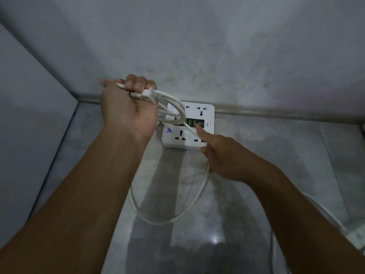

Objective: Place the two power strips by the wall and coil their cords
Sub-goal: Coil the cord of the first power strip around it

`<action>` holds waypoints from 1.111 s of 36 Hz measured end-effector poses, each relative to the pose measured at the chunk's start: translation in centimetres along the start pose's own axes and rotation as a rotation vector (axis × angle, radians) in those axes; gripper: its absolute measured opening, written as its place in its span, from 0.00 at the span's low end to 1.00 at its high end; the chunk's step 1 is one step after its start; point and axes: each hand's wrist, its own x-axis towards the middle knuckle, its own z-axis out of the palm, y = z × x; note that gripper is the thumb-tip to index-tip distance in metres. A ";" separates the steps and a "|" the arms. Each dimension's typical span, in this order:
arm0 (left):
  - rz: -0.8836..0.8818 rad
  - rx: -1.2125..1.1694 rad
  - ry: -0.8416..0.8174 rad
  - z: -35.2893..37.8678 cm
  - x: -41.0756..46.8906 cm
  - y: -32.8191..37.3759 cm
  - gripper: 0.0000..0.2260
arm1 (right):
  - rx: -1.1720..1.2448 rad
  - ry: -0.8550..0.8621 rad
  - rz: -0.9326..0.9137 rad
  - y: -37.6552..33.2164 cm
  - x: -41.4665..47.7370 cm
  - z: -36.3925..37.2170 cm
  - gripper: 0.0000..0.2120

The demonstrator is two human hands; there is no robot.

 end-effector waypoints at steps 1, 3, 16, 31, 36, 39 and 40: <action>-0.009 -0.029 -0.003 0.1 0.0 0.1 0.21 | -0.044 0.029 -0.001 0.0 0.0 0.1 0.32; -0.022 -0.075 -0.008 0.2 0.0 0.3 0.21 | -0.087 0.075 0.004 0.0 0.0 0.3 0.31; 0.000 -0.084 -0.045 2.2 -1.6 0.5 0.17 | 0.856 0.368 0.329 0.8 1.0 1.7 0.15; -0.234 -0.207 -0.191 1.7 -1.2 0.8 0.19 | 0.725 0.294 0.224 2.5 -0.2 1.3 0.13; -0.163 -0.215 -0.165 1.7 -1.1 1.1 0.14 | 0.835 0.069 0.260 2.8 -1.8 1.1 0.12; -0.152 -0.211 -0.151 0.9 -0.9 0.9 0.17 | 0.624 0.132 0.237 2.6 -1.9 0.8 0.09; -0.153 -0.200 -0.144 0.7 -0.8 0.8 0.20 | 0.506 0.170 0.217 2.5 -1.8 0.7 0.09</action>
